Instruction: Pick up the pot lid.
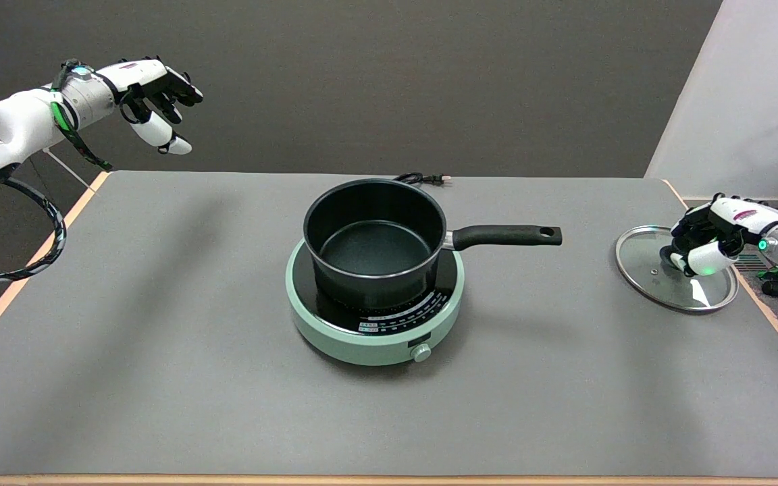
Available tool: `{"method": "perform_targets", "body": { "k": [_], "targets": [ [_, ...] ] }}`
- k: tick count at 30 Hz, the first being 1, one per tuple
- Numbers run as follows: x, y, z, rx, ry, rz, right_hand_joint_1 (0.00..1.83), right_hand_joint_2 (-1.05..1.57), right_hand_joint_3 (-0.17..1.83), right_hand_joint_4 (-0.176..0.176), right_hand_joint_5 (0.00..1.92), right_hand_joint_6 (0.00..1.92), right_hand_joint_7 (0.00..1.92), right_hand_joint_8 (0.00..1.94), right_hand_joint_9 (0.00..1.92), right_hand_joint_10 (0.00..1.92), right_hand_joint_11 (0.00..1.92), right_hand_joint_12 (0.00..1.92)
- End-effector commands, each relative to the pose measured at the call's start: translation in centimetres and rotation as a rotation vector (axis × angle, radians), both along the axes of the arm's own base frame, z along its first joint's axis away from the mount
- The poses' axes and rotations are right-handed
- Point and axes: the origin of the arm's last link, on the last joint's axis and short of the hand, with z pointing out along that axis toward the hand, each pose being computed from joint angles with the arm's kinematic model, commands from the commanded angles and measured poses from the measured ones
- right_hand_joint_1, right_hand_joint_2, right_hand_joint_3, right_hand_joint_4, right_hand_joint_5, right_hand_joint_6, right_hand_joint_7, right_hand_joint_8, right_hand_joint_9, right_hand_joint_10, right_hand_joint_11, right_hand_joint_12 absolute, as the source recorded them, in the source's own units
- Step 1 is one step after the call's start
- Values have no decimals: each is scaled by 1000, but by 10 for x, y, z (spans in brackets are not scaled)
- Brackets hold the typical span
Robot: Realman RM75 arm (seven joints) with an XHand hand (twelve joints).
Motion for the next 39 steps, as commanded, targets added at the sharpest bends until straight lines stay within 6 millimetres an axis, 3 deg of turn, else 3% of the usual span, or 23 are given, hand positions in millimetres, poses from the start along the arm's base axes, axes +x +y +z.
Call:
{"method": "perform_targets", "body": {
  "k": [1,21,27,32,34,35,36,37,38,39],
  "targets": [
    [-4,1,8,-22,3,-21,921,590,917,0,657,399,726,254,661,515,484,1315],
    [-11,-11,5,2,11,-49,920,589,922,6,655,391,729,256,665,517,497,1310],
    [-12,-11,4,2,13,-47,906,635,849,10,695,441,813,317,722,557,520,1287],
    [-12,-11,4,3,14,-46,914,675,786,38,740,613,918,456,808,702,548,1329],
    [-12,-12,4,2,15,-45,933,687,791,60,756,713,940,578,848,776,609,1433],
    [-11,-12,4,2,18,-41,962,677,890,61,760,792,925,685,859,817,627,1510],
    [-11,-12,4,2,20,-39,958,1021,359,133,799,1229,925,769,871,859,640,1556],
    [-11,-12,4,2,21,-38,1154,1091,190,12,777,1268,947,1079,874,896,648,1585],
    [-11,-12,4,2,23,-36,1192,1096,181,-18,767,1265,940,1180,862,963,637,1624],
    [-11,-12,4,1,24,-35,1191,1081,227,-21,757,1281,928,1209,847,1037,617,1681]
  ]
}}
